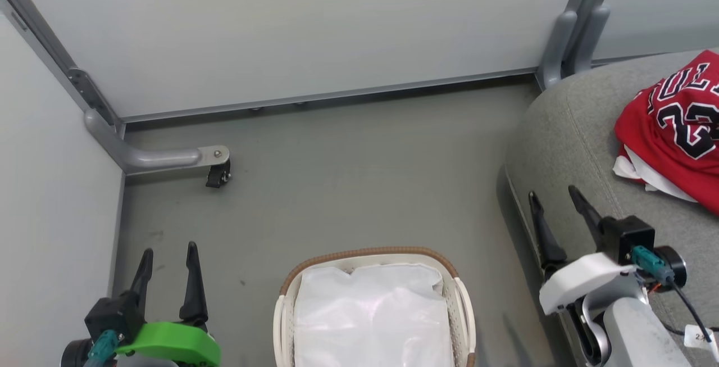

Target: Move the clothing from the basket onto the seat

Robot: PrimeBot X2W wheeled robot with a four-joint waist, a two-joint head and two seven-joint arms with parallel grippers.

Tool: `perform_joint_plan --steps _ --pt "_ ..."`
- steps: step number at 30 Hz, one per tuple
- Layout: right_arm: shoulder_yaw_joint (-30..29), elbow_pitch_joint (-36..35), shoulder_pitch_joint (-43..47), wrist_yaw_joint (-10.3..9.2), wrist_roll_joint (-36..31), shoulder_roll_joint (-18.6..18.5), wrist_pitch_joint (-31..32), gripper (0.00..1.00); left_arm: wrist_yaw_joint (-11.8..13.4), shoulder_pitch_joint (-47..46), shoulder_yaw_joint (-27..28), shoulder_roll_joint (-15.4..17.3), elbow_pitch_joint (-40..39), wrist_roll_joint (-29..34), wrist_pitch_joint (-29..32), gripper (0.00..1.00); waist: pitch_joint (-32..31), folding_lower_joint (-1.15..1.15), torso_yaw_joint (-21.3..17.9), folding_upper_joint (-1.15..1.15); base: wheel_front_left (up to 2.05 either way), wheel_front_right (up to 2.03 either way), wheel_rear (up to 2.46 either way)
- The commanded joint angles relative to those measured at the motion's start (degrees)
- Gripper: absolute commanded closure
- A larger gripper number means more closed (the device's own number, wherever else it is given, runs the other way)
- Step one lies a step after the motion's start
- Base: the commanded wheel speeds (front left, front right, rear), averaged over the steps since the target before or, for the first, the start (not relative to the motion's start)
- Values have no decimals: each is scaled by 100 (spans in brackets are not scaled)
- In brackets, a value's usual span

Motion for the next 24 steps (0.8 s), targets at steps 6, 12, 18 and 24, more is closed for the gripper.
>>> perform_joint_plan --steps 6,12,18,24 --pt "125 -55 418 -7 86 10 -9 0 -16 360 -47 -3 60 -62 1 0 -290 1 70 0 0 0 0" --pt "75 -102 628 -6 104 46 -9 0 -16 501 -143 0 106 -282 1 0 -380 1 100 0 0 0 0" --pt "97 72 657 1 88 79 4 100 1 480 -195 -35 326 -464 3 100 -399 1 105 0 0 0 0" --pt "-15 48 635 1 715 89 207 100 0 412 -139 -35 283 -1041 170 100 -403 1 93 0 0 0 0"
